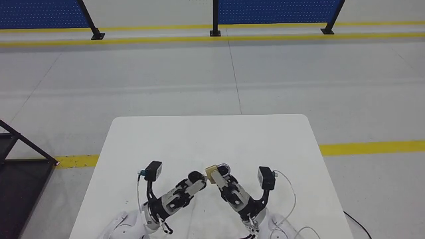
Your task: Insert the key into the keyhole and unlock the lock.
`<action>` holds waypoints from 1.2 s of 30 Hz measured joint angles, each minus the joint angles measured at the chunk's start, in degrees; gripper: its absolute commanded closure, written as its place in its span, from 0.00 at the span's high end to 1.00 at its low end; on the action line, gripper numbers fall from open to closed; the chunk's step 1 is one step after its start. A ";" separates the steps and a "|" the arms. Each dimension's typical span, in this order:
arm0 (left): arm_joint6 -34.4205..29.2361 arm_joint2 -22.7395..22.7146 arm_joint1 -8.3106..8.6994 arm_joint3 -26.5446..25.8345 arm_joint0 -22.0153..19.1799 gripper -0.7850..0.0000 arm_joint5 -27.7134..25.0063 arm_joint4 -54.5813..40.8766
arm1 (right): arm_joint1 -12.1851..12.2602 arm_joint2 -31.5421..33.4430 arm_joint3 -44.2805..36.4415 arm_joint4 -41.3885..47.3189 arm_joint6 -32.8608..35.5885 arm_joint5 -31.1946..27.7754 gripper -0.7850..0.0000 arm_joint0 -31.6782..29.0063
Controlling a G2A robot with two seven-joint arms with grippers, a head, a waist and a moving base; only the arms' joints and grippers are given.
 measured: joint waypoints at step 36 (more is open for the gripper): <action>13.58 -2.53 -1.91 -2.92 2.45 0.00 3.86 19.73 | 0.28 -0.59 -0.34 -0.23 0.74 1.07 0.00 -0.08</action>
